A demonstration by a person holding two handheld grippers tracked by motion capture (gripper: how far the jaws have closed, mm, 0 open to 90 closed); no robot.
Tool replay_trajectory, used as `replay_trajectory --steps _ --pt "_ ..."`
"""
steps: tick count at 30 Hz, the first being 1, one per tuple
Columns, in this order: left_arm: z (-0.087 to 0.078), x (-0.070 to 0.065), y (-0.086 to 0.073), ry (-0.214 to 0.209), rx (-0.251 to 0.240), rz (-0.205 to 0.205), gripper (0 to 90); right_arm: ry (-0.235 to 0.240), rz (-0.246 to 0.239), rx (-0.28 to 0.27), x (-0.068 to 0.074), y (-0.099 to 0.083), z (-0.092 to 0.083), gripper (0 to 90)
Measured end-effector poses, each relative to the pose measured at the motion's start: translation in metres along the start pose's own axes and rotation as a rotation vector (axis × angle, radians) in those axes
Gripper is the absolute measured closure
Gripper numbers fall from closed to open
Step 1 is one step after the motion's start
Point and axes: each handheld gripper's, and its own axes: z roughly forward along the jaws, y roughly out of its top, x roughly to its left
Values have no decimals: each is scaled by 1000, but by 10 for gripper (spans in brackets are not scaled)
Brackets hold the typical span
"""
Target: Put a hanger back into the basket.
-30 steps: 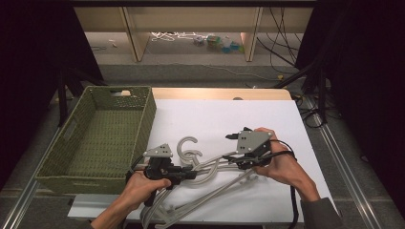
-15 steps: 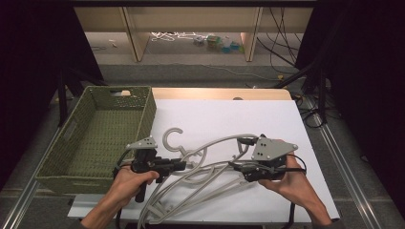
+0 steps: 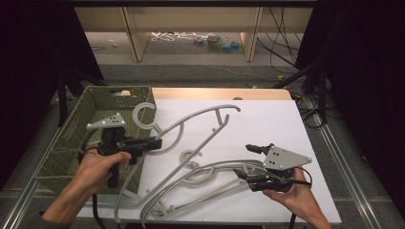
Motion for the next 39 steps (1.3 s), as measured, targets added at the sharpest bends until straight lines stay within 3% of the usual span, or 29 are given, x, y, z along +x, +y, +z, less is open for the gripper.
replay_trajectory --steps 2,7,9,11,12,13,14,16,19,27,32,39 --pt "-9 5 7 7 -10 -28 801 -3 22 -1 0 -5 1 221" --pt "-26 24 19 62 -39 -13 802 -12 48 -4 3 -16 7 206" --pt "-31 28 21 69 -37 -62 801 -8 50 -3 4 -17 9 204" --pt "-37 35 23 76 -47 -76 801 -6 50 -2 5 -18 10 200" --pt "-38 33 23 59 -49 -139 802 -13 52 -12 5 -18 10 199" --pt "-41 35 24 61 -50 -160 802 -12 54 -17 5 -18 10 198" --pt "-44 49 26 134 -58 -40 801 -8 63 -17 4 -19 9 195" --pt "-48 57 27 147 -65 -61 801 -33 77 -31 4 -20 10 183" --pt "-54 67 30 177 -72 -79 801 -29 96 -20 2 -23 10 181" --pt "-68 97 35 235 -72 -112 802 -37 89 -22 2 -24 12 181" --pt "-77 115 37 282 -75 -107 801 -25 94 -7 1 -26 12 181" --pt "-93 138 38 358 -114 -104 802 -25 100 -5 2 -29 16 183"
